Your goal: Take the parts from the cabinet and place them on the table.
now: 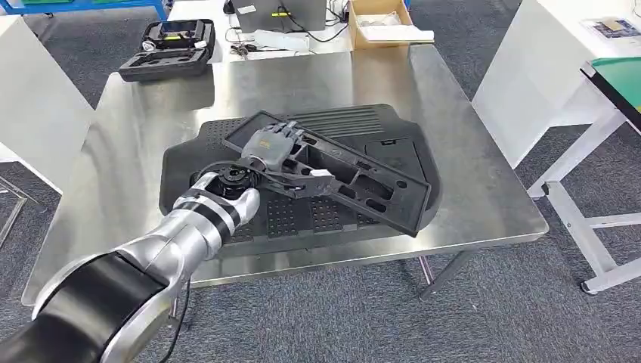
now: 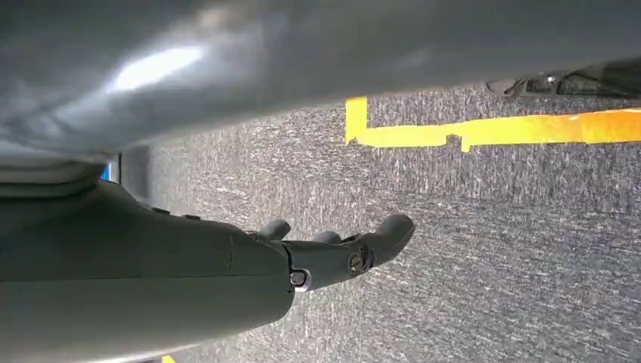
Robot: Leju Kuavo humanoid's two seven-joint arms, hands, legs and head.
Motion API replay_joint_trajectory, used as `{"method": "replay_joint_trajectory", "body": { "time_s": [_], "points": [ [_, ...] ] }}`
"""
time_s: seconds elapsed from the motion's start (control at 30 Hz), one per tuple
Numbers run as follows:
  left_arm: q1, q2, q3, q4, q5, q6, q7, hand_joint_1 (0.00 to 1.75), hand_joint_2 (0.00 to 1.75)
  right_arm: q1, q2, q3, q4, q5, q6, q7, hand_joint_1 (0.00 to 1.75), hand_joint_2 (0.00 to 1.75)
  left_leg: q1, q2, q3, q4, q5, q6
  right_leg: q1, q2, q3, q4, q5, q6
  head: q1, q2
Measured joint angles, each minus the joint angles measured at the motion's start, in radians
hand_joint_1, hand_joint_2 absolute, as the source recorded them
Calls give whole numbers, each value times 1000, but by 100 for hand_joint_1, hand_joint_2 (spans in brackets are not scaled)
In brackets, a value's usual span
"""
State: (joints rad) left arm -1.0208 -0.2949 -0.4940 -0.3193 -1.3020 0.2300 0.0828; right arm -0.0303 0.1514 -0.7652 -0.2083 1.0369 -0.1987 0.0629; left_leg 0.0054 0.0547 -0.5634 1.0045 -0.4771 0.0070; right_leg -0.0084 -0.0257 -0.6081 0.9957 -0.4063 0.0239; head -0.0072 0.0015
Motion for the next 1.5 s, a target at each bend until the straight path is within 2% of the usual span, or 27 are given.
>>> {"method": "replay_joint_trajectory", "body": {
  "time_s": [0.23, 0.27, 0.63, 1.5],
  "points": [
    [0, 3, 0, 0, -21, -12, 6, 0, 175, 0, 0, -1, 0, 1, 0, 0, 0, 0, 0, 0, 0, 0, 0, 0, 0, 0, 0, 0, 0, 0, 0, 0],
    [0, 3, 0, 0, -28, -12, 6, 0, 0, 0, 0, -1, 0, 1, 0, 0, 0, 0, 0, 0, 0, 0, 0, 0, 0, 0, 0, 0, 0, 0, 0, 0],
    [-1, 39, 34, -5, -29, 92, -49, 0, 0, 0, 0, -19, 0, 6, -1, -2, 0, 0, 0, 0, 0, 0, 0, 0, 0, 0, 0, 0, 0, 0, 0, 0],
    [-2, 58, 86, -6, -26, 101, -48, 0, 0, 0, -1, -26, 0, 18, -5, -10, 0, 0, 0, 0, 0, 0, 0, 0, 0, 0, 0, 0, 0, 0, 0, 0]
  ]
}}
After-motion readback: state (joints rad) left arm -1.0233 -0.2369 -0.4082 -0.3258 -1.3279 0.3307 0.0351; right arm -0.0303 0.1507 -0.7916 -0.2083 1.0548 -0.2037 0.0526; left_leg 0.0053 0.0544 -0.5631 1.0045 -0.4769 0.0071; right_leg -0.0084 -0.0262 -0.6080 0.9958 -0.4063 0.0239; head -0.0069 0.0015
